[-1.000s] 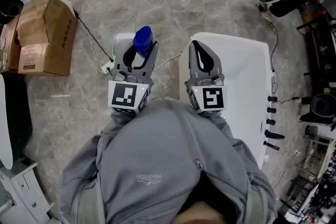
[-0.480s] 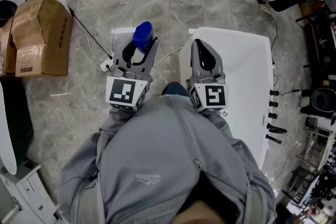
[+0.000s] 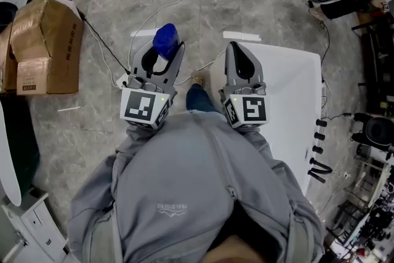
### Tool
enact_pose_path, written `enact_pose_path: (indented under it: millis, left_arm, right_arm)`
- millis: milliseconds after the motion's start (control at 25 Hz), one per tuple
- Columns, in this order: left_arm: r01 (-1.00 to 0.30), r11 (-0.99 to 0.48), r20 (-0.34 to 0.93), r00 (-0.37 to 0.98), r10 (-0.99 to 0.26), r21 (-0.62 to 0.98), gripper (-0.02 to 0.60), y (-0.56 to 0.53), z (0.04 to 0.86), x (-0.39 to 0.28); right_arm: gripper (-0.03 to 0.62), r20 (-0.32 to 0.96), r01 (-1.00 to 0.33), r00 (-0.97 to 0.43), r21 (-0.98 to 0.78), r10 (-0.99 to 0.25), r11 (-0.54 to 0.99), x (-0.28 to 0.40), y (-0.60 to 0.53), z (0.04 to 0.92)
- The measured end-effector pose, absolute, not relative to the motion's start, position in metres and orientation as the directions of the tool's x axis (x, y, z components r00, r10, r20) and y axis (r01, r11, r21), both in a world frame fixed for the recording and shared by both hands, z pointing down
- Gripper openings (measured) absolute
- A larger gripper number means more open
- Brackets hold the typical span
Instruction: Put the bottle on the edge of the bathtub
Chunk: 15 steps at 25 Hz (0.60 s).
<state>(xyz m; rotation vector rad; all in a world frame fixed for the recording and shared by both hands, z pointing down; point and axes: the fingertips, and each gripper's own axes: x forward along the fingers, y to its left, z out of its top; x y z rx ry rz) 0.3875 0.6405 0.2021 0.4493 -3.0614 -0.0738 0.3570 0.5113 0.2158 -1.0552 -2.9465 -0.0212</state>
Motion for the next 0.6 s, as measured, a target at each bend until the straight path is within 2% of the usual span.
enact_pose_path:
  millis: [320,600]
  left_arm:
    - [-0.281,0.958,0.018,-0.959,-0.283,0.058,0.156,0.629,0.187,0.275]
    - [-0.299,0.954,0.019,-0.954,-0.3,0.039,0.155,0.617,0.181,0.198]
  right_arm:
    - [0.003,0.007,0.647,-0.763,0.015,0.647,0.763,0.235,0.496,0.207]
    - [0.003,-0.009,0.644,-0.765,0.022,0.644,0.765,0.159,0.484,0.209]
